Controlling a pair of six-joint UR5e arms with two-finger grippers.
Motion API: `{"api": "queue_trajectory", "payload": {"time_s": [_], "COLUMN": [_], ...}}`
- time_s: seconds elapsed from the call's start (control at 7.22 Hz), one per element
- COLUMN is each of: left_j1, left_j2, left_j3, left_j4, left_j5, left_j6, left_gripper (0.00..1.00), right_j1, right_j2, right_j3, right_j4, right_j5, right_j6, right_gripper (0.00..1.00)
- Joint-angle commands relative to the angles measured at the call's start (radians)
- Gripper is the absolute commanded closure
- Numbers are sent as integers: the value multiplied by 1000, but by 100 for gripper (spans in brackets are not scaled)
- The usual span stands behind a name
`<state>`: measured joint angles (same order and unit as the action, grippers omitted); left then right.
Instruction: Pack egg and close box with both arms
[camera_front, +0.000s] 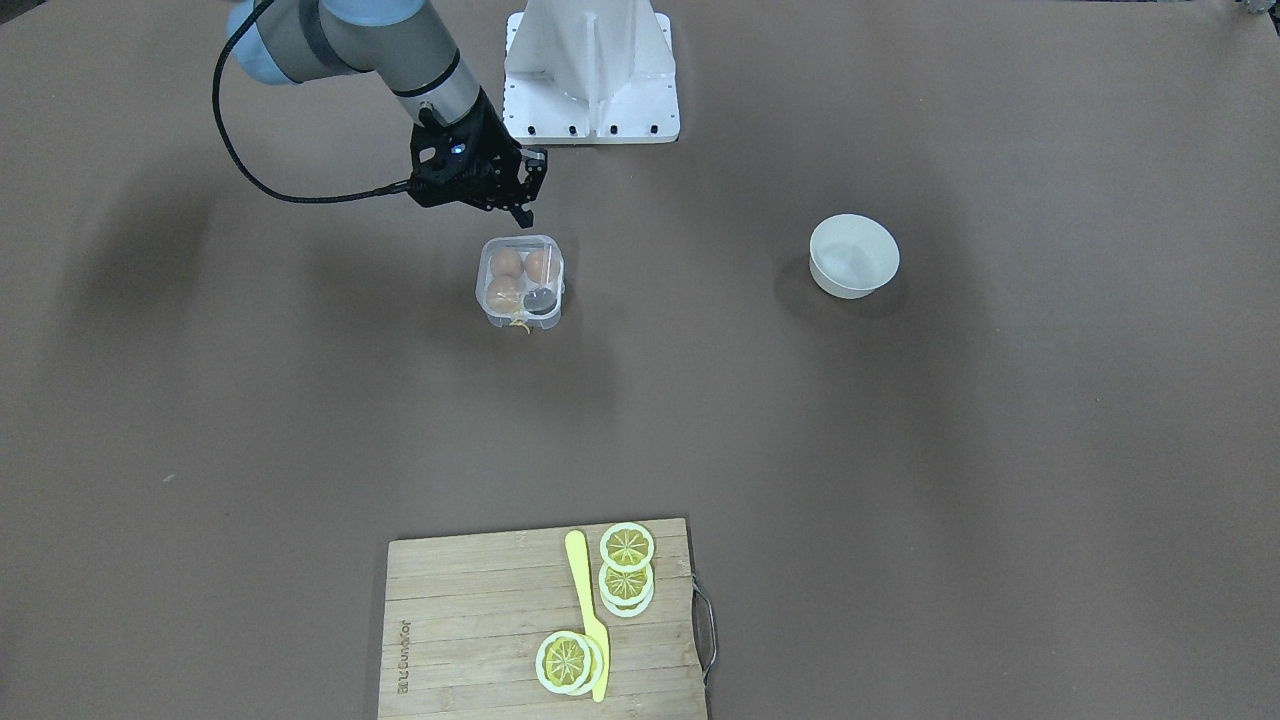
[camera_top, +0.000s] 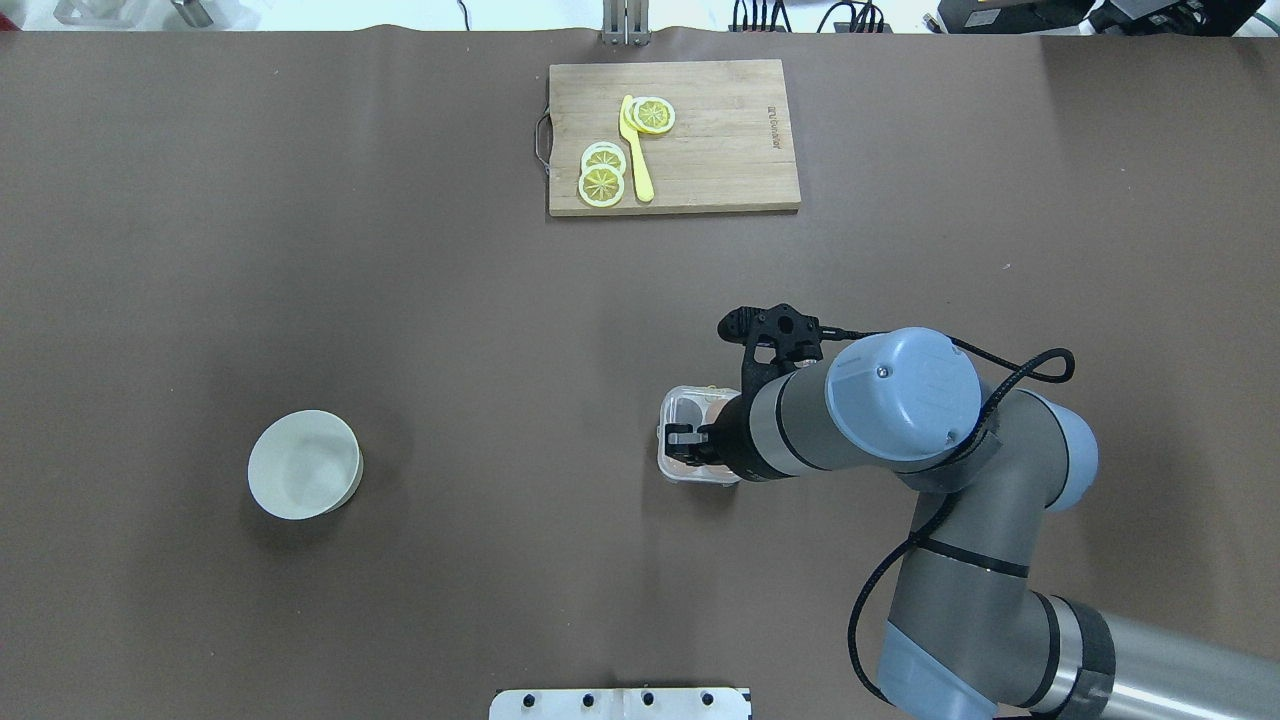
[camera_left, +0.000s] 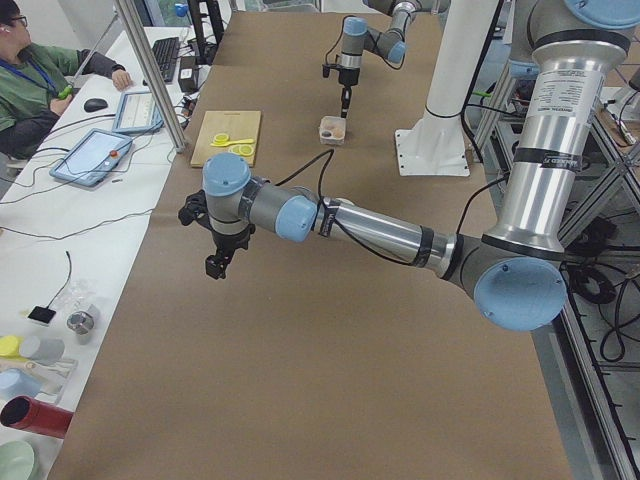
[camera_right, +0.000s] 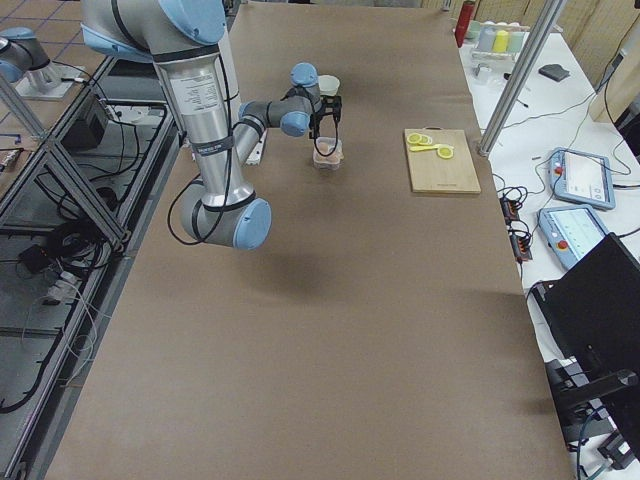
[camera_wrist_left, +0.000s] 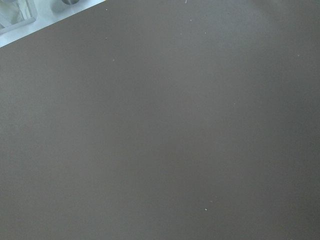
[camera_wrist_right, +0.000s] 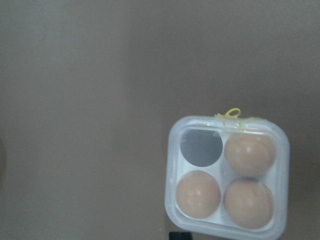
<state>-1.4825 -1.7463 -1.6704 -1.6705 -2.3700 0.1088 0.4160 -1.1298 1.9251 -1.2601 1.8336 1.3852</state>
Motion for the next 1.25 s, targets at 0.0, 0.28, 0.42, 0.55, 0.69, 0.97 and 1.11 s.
{"api": "queue_trajectory", "payload": {"time_s": [0.0,0.28,0.42,0.55,0.69,0.97,1.11], "left_j1": [-13,-65,-82,-114,-127,-128,-128], "left_j2": [14,40,116,161,232,310,315], "left_j3": [24,111,119,118,92,38,11], "left_j4": [11,38,29,29,22,34,35], "left_j5": [-6,-2,0,-5,-5,-3,-2], "left_j6": [0,79,83,83,80,69,-13], "left_gripper": [3,3,3,3,3,3,3], "right_j1": [76,171,226,295,378,539,611], "right_j2": [53,97,96,96,94,82,61], "right_j3": [14,41,37,37,29,-30,-85], "right_j4": [-60,-235,-293,-361,-446,-507,-502], "right_j5": [68,110,127,148,217,320,364], "right_j6": [3,-12,-14,-85,-210,-430,-562], "right_gripper": [100,100,36,0,0,0,0]}}
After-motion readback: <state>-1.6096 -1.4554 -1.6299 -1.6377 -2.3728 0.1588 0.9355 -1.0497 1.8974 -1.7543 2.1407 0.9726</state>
